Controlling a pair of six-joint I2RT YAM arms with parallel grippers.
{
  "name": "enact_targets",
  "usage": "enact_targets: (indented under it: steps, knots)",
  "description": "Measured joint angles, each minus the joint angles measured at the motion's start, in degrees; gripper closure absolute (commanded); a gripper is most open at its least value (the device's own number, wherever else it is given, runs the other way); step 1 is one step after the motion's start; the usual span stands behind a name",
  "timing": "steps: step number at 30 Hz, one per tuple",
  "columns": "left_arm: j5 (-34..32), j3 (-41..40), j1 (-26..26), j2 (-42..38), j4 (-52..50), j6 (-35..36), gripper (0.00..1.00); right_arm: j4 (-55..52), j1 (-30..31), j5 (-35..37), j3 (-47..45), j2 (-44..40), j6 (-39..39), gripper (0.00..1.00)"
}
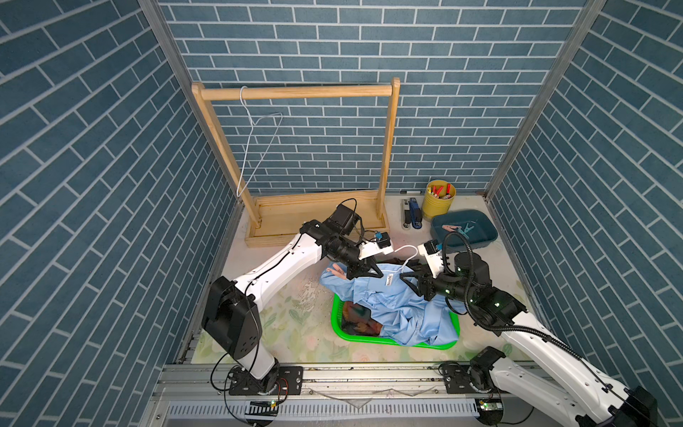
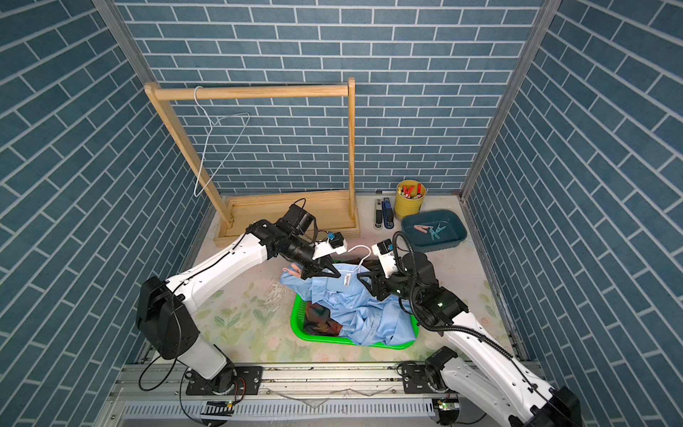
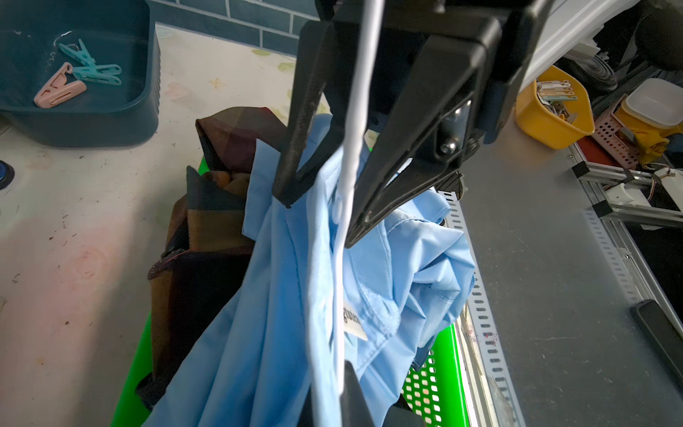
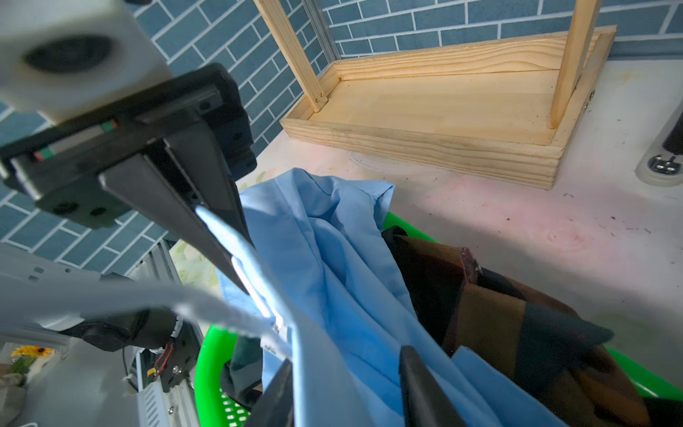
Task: Remove the clothespins securing long-sleeve shirts to the hanger
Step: Remove the clamp from the hanger.
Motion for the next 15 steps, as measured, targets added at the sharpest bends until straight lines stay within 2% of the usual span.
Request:
enact_targets:
  steps: [3,8,12,15]
  knots:
    - [0.0,0.6,0.3,0.9,-0.2,0.0,1.00,-0.3,0.0,-0.7,0.3,0.3,-0.3,0.74]
    - [-1.0,0.8,0.5,1.0,1.1,-1.1,1.00,-1.4,0.1,-2.5,0.3,-1.3,-1.9,1.00]
    - [-1.7,1.1,-0.5,1.1,2.5,-1.9,0.98,-2.9,0.3,-1.6,0.3,-3.7,-1.6,1.00]
    - [-4.4,2.1,-2.0,1.7,4.4,-2.7,0.98,-4.4,0.3,2.3,0.3,-5.2,-2.1,1.00]
